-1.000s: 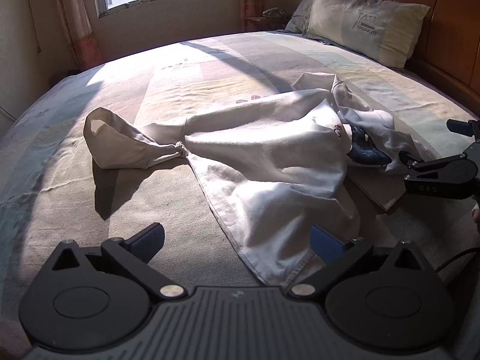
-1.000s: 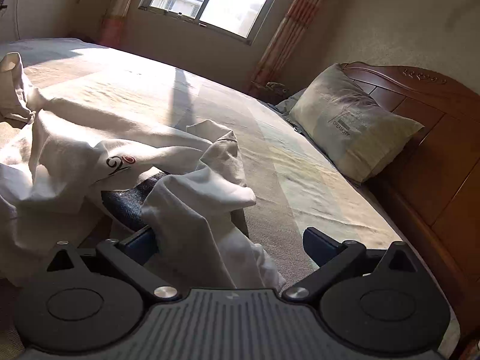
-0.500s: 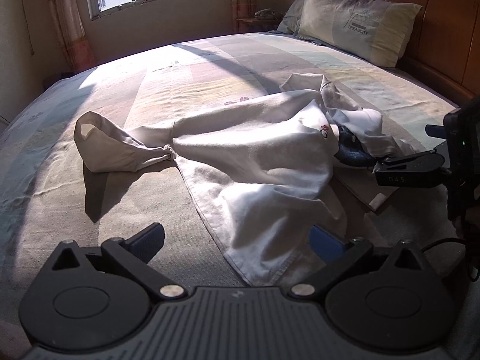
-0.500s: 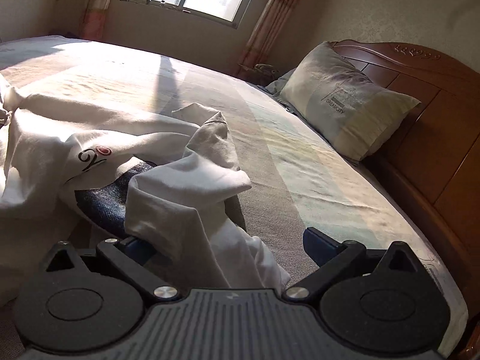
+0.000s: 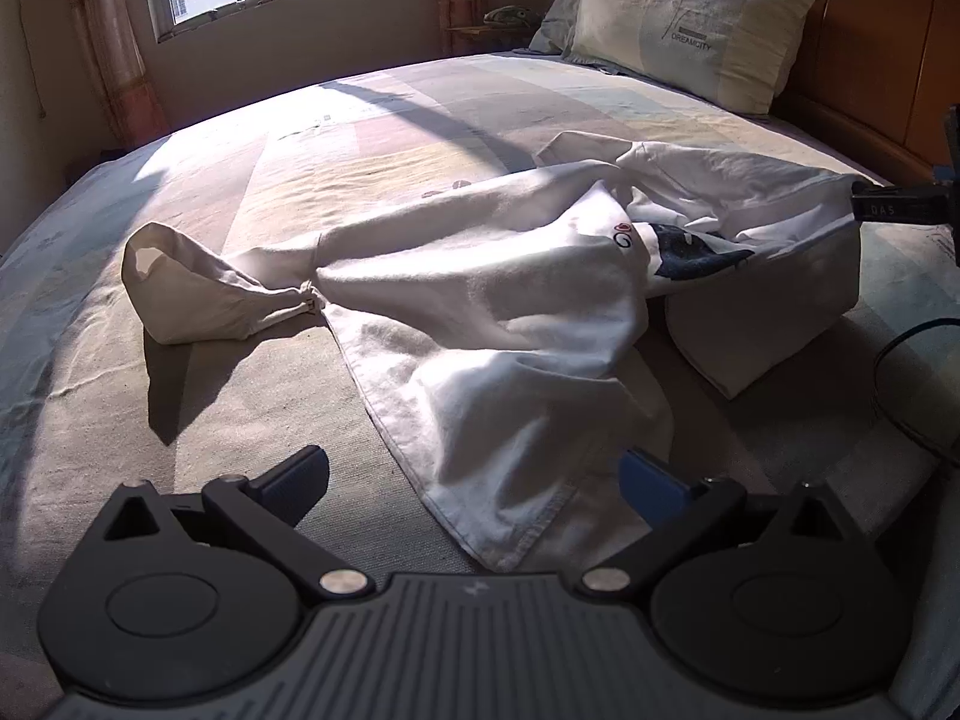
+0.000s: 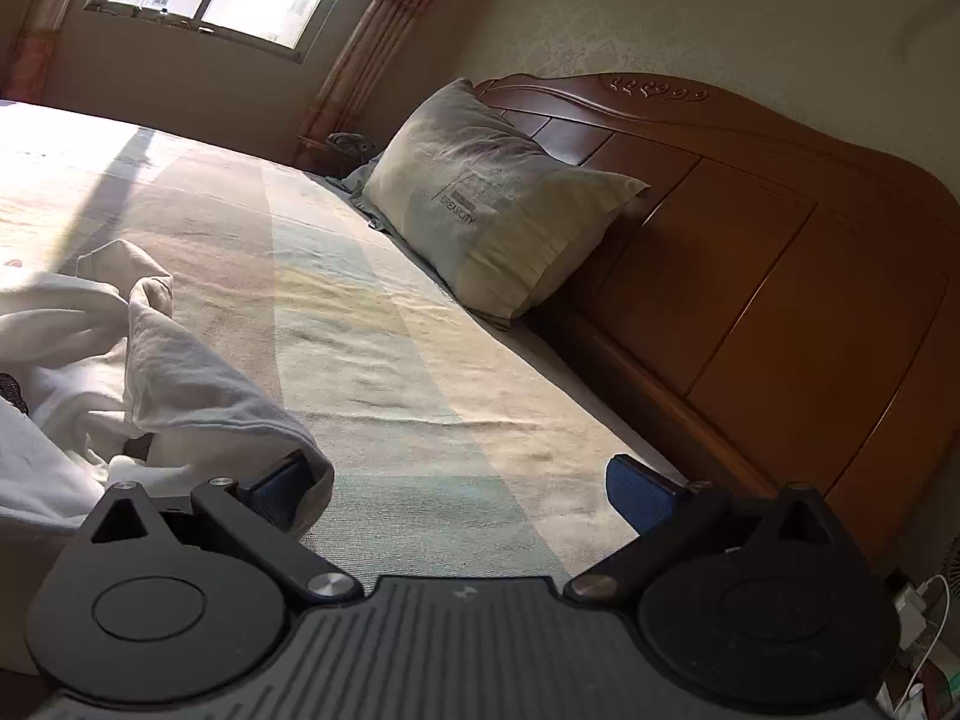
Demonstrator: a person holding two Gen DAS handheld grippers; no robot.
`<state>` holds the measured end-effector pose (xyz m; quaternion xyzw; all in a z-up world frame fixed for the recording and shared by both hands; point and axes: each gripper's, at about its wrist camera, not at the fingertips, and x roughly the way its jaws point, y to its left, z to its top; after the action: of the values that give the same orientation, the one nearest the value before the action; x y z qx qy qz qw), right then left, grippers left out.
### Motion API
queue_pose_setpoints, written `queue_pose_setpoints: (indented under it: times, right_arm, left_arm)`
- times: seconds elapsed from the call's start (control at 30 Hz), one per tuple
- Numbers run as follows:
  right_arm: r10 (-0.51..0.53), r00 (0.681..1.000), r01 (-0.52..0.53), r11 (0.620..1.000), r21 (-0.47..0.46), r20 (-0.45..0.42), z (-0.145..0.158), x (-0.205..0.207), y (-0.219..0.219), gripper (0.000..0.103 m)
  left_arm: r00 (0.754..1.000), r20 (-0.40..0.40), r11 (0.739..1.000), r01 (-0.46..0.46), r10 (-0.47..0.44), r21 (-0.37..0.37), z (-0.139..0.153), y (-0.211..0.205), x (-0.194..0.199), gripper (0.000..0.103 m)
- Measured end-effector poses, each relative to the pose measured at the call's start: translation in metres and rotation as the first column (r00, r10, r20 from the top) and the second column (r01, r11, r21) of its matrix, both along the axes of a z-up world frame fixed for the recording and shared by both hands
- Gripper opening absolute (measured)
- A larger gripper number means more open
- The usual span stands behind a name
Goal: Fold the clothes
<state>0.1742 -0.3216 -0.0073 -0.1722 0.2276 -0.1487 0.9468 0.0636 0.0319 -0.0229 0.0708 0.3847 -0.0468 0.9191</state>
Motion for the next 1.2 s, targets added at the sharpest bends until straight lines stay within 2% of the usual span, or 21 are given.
queue_pose_setpoints:
  times: [0.1, 0.23, 0.4, 0.57, 0.7, 0.87, 1.0, 1.1, 1.2]
  right_arm:
    - [0.046, 0.998, -0.043, 0.996, 0.072, -0.04, -0.003, 0.001, -0.003, 0.103]
    - [0.065, 0.986, -0.054, 0.996, 0.073, -0.154, -0.022, 0.013, 0.0, 0.103]
    - [0.031, 0.974, 0.006, 0.986, 0.165, -0.223, -0.025, 0.031, -0.029, 0.103]
    - [0.086, 0.952, 0.019, 0.942, 0.335, -0.294, -0.013, 0.062, -0.064, 0.103]
    - [0.219, 0.895, -0.016, 0.887, 0.462, -0.39, -0.018, 0.08, -0.061, 0.103]
    - [0.198, 0.841, 0.026, 0.915, 0.403, -0.503, -0.037, 0.09, -0.048, 0.103]
    - [0.072, 0.891, 0.064, 0.958, 0.281, -0.448, -0.029, 0.087, -0.058, 0.103]
    - [0.028, 0.923, 0.072, 0.967, 0.243, -0.385, -0.013, 0.085, -0.066, 0.103]
    - [0.02, 0.948, 0.029, 0.988, 0.148, -0.318, 0.003, 0.087, -0.06, 0.103]
  left_arm:
    - [1.0, -0.013, 1.0, -0.002, 0.002, 0.004, -0.003, -0.002, 0.002, 0.102]
    - [1.0, -0.017, 1.0, -0.003, 0.003, 0.015, -0.002, -0.002, 0.003, 0.102]
    - [0.999, -0.025, 1.0, -0.021, 0.021, 0.019, -0.003, 0.003, 0.007, 0.102]
    - [0.999, -0.038, 1.0, -0.019, 0.02, 0.019, -0.008, 0.001, 0.009, 0.102]
    - [0.999, -0.048, 1.0, -0.004, 0.005, 0.025, -0.01, -0.004, 0.011, 0.102]
    - [0.999, -0.043, 1.0, 0.002, -0.001, 0.025, -0.007, -0.006, 0.01, 0.102]
    - [0.999, -0.049, 0.999, -0.003, 0.004, 0.034, -0.009, -0.004, 0.01, 0.102]
    - [0.999, -0.048, 0.999, -0.009, 0.011, 0.037, -0.01, -0.003, 0.011, 0.102]
    - [0.999, -0.044, 0.999, -0.009, 0.011, 0.041, -0.008, -0.002, 0.01, 0.102]
